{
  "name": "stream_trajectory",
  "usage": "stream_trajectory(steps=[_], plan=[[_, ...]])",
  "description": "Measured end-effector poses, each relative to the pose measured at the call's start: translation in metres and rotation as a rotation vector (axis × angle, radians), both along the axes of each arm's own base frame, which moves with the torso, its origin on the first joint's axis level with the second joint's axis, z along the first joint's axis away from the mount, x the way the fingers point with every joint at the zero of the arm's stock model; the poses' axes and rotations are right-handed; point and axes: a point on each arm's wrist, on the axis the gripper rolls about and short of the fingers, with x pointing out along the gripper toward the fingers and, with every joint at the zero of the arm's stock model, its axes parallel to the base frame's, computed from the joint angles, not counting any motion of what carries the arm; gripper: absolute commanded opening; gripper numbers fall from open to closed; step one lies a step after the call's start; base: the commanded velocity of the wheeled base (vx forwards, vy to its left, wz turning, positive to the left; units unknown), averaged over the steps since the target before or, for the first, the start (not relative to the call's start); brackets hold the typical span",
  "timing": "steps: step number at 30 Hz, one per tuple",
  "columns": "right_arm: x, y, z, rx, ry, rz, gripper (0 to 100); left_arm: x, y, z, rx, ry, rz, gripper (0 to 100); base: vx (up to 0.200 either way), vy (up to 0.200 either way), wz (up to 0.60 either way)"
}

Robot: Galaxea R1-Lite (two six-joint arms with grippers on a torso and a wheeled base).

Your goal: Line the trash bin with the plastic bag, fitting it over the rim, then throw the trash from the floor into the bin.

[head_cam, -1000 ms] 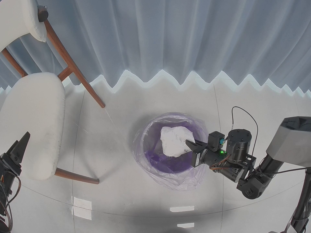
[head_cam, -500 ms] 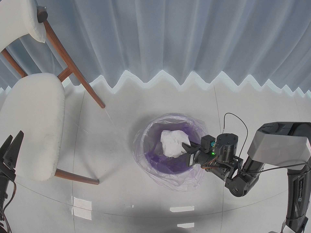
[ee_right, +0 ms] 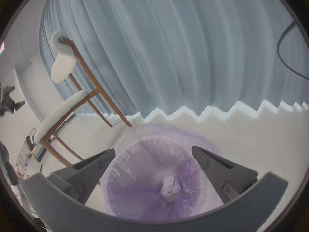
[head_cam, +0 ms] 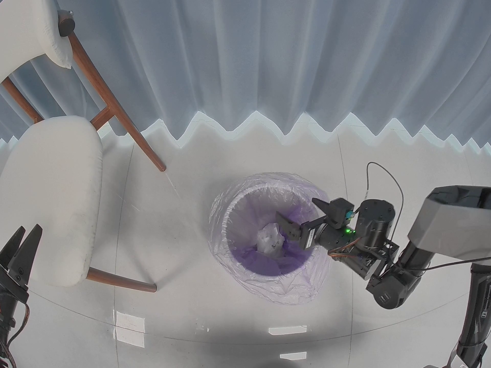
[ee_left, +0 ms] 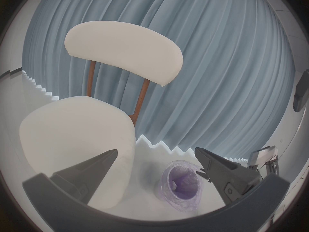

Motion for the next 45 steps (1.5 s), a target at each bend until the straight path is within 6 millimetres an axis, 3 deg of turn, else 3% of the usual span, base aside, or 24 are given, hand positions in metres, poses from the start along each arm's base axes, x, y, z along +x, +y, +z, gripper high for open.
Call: stream_trajectory(steps=[6, 14, 20, 29, 37, 41, 45], plan=[[-0.027, -0.033, 0.041, 0.025, -0.026, -0.041, 100, -0.009, -0.002, -0.006, 0.013, 0.019, -0.028, 100, 0.000, 0.000, 0.00], [-0.102, -0.099, 0.078, 0.036, -0.037, -0.142, 100, -0.033, -0.004, -0.030, 0.087, 0.113, -0.059, 100, 0.000, 0.000, 0.00], [-0.154, -0.138, 0.094, 0.045, -0.044, -0.234, 100, -0.052, -0.003, -0.050, 0.163, 0.129, -0.043, 100, 0.000, 0.000, 0.00], [-0.226, -0.171, 0.088, -0.009, 0.025, -0.301, 100, -0.065, -0.002, -0.065, 0.230, 0.096, 0.027, 100, 0.000, 0.000, 0.00], [-0.286, -0.190, 0.053, -0.083, 0.094, -0.325, 100, -0.071, 0.003, -0.076, 0.282, 0.129, 0.264, 100, 0.000, 0.000, 0.00], [-0.307, -0.196, 0.036, -0.106, 0.072, -0.385, 100, -0.075, 0.007, -0.080, 0.281, 0.156, 0.428, 100, 0.000, 0.000, 0.00], [-0.319, -0.196, 0.029, -0.108, 0.011, -0.460, 100, -0.077, 0.008, -0.082, 0.279, 0.157, 0.474, 100, 0.000, 0.000, 0.00]])
